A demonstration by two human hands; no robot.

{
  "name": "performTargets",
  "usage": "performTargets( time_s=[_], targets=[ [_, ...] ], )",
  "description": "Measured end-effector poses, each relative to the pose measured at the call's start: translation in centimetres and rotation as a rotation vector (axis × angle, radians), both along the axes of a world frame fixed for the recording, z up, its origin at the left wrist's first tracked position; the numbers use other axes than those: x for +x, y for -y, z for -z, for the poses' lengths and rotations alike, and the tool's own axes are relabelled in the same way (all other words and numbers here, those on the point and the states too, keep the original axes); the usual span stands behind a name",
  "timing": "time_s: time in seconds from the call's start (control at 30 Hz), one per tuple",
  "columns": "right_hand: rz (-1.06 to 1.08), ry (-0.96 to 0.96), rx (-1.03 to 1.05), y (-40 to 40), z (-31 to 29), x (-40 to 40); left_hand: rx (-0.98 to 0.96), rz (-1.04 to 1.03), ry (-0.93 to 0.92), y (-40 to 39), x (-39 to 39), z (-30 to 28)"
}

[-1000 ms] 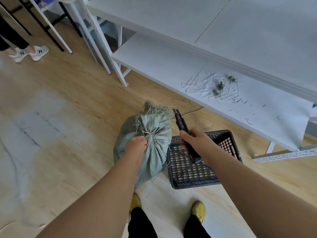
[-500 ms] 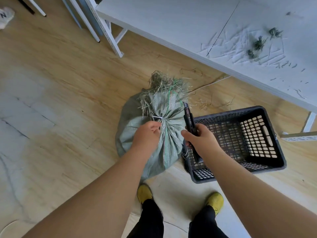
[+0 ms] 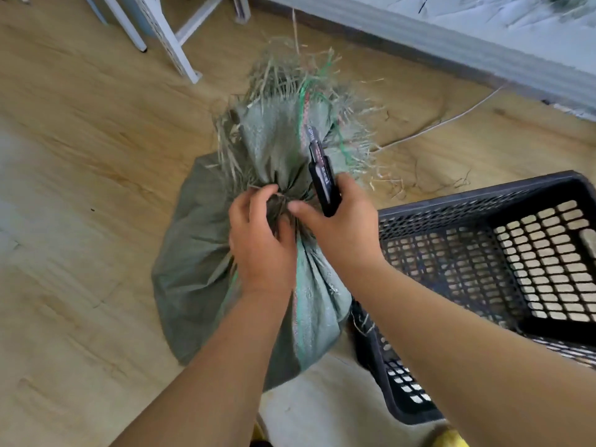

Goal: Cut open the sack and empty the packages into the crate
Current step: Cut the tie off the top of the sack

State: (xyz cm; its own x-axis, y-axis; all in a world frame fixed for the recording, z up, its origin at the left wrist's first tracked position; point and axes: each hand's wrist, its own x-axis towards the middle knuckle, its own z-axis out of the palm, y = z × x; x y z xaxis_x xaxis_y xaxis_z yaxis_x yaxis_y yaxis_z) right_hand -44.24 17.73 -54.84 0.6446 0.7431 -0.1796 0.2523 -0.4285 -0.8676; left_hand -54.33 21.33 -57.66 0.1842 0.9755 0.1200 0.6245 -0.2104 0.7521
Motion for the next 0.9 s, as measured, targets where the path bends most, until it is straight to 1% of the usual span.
performTargets(
  time_s=[0.1,0.23,0.33,0.37,0.43,0.5,0.57,0.63,0.73,0.83,0.9],
  targets=[
    [0.016,0.071,0.102,-2.5,2.4,-0.1,0.030,0.042,0.023,-0.9,0.4,1.4],
    [0.015,0.177,0.131,-4.4,4.2,0.6,0.076,0.110,0.000,-2.7,0.0,3.2],
    [0.005,0.208,0.132,-5.0,3.8,1.3,0.106,0.066,-0.037,-3.1,0.0,3.1],
    [0.003,0.199,0.126,-5.2,3.4,1.4,0.145,0.016,-0.028,-2.9,-0.1,2.6],
    [-0.004,0.146,0.120,-5.7,2.4,1.6,0.263,-0.077,0.059,-2.8,-0.7,1.6],
    [-0.053,0.039,0.121,-6.4,1.3,1.7,0.376,-0.059,0.119,-3.3,-1.3,1.1],
    [-0.126,-0.060,0.112,-7.3,0.6,1.5,0.437,0.007,0.108,-4.2,-2.1,1.5],
    [-0.177,-0.114,0.106,-8.3,0.2,1.2,0.402,0.037,0.120,-5.0,-2.8,1.5],
    [-0.197,-0.169,0.115,-9.3,0.3,0.7,0.237,0.122,0.132,-5.7,-3.5,0.7],
    [-0.231,-0.162,0.074,-9.5,0.2,0.5,0.043,0.285,0.043,-6.7,-4.2,-0.2],
    [-0.252,-0.137,0.058,-9.5,0.1,0.4,-0.063,0.346,-0.028,-7.1,-4.8,-0.3]
  ],
)
